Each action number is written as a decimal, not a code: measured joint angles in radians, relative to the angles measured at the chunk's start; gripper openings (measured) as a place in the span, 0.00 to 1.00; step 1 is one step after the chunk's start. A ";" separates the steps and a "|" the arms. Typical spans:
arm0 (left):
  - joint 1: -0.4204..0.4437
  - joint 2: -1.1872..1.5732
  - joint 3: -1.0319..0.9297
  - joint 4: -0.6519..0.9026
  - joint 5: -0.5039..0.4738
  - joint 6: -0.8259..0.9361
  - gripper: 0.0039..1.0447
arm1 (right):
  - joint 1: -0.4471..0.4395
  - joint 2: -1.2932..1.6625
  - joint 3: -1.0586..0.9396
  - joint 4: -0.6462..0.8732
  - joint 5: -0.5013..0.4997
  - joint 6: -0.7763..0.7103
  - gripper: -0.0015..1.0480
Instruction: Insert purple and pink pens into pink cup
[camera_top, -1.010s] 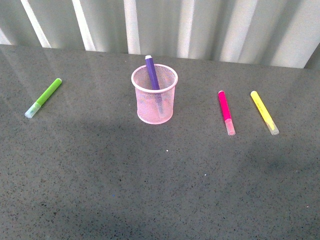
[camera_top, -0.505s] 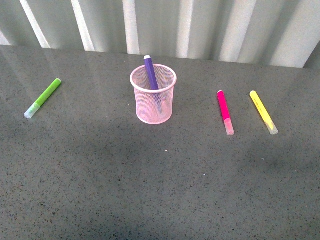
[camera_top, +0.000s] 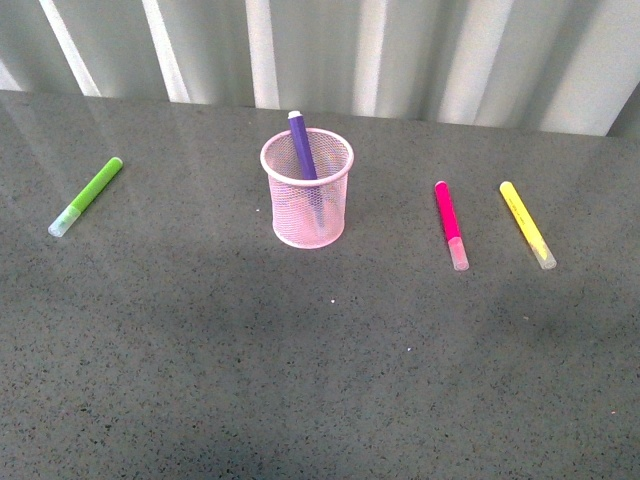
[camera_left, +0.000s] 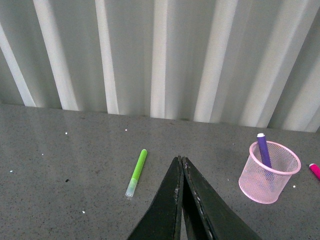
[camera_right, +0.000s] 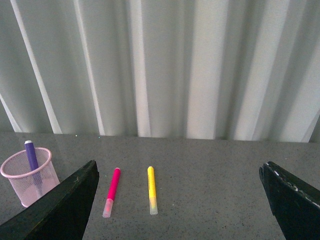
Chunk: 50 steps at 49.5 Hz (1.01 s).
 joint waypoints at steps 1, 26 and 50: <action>0.000 -0.006 0.000 -0.006 0.000 0.000 0.03 | 0.000 0.000 0.000 0.000 0.000 0.000 0.93; 0.000 -0.278 0.000 -0.267 0.000 0.000 0.03 | 0.000 0.000 0.000 0.000 0.000 0.000 0.93; 0.000 -0.535 0.000 -0.529 0.000 0.000 0.03 | 0.000 0.000 0.000 0.000 0.000 0.000 0.93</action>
